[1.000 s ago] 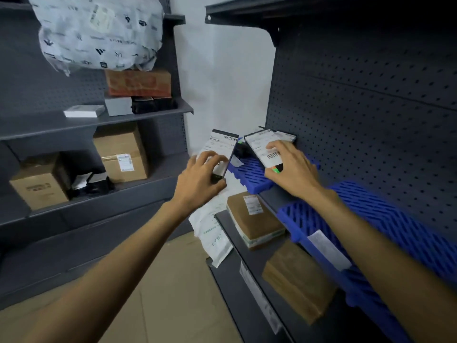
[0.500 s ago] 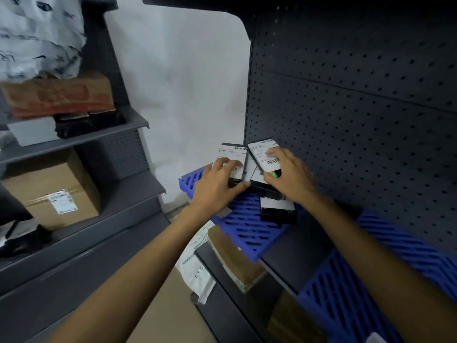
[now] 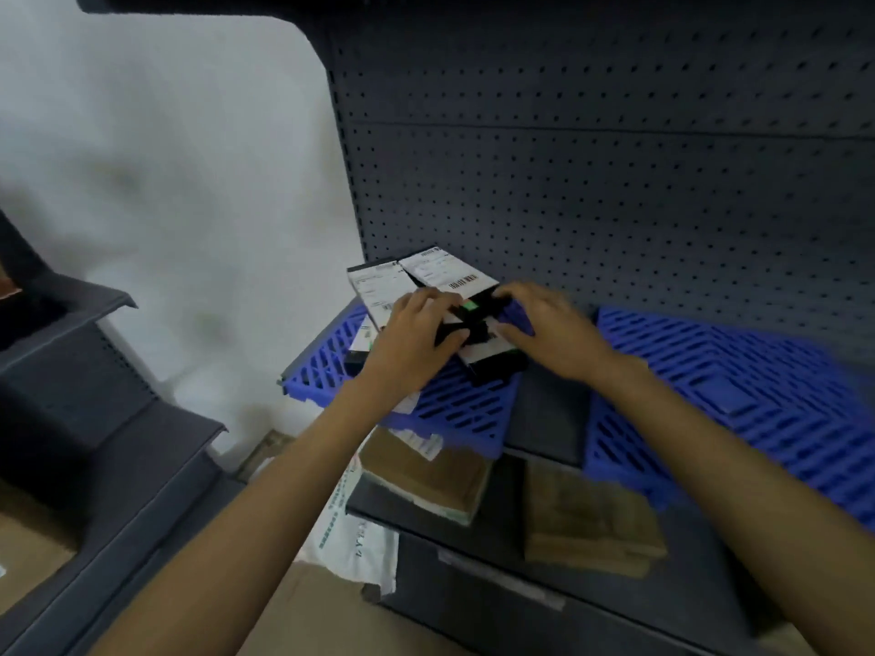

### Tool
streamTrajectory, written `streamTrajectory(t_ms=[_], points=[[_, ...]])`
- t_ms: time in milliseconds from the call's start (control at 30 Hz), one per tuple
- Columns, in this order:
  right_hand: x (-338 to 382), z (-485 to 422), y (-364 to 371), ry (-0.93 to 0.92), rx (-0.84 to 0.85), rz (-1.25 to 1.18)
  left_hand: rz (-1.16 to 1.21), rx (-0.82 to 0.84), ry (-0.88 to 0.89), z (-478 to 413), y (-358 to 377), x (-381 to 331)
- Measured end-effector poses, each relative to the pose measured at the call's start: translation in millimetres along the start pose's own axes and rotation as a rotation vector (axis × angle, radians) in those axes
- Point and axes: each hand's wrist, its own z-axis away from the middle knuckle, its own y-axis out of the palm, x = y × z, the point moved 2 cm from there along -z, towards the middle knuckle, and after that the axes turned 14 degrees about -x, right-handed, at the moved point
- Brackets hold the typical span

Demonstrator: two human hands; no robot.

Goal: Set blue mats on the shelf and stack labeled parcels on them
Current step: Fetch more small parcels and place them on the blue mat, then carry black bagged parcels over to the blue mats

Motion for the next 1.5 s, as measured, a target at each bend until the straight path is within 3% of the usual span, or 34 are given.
streamTrajectory(t_ms=[200,533,1033,1500], points=[[-14,100,-48,0.139,-0.078,0.244,0.064,0.106,0.23,7,25,-54],[-47,275,-191,0.492,-0.072,0.599,0.065,0.266,0.592,38,57,-242],[-96,615,-445,0.968,-0.097,0.926,0.222,0.255,1.007,162,103,-645],[-175,776,-546,1.191,-0.147,0.877,0.306,0.308,1.161,225,178,-868]])
